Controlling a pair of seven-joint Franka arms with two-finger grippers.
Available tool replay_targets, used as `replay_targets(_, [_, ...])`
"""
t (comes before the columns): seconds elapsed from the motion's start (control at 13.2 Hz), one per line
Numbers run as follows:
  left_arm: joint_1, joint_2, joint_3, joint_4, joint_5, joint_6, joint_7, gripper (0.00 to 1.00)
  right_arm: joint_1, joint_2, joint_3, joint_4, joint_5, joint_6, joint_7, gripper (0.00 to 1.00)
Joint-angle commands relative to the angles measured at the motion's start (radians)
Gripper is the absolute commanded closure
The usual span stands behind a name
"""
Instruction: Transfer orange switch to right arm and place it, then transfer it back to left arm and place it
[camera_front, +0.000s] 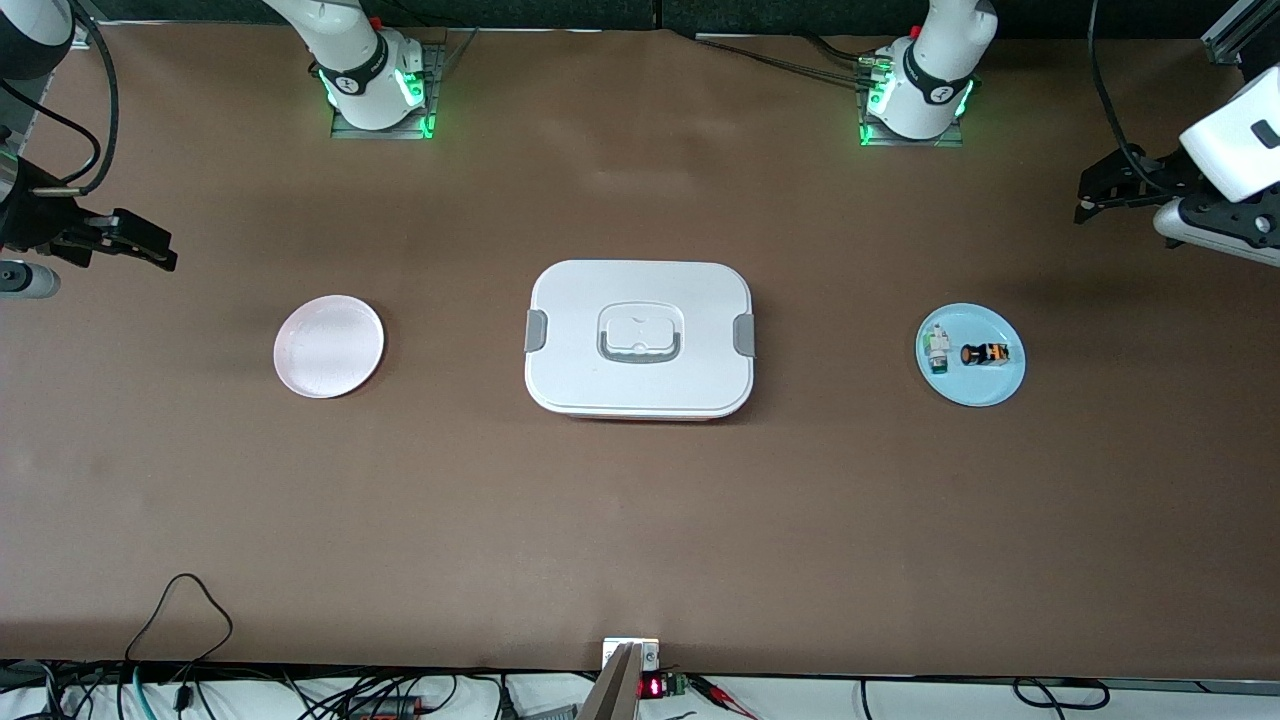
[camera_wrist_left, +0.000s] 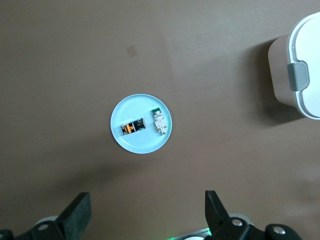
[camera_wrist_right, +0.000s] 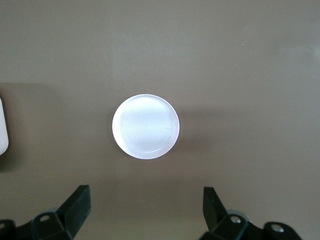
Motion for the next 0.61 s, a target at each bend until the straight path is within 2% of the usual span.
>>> replay_targets(0.0, [-0.025,-0.004,0.016,0.015,0.019,-0.013,-0.001,0.0,0.001,-0.005,-0.001,0.013,0.008,-0.026,-0.009,0.0])
replay_targets(0.53, [-0.014,0.002,0.008,0.016,0.012,-0.03,-0.105,0.0,0.003,-0.009,-0.001,0.007,0.004,-0.034,-0.009,0.0])
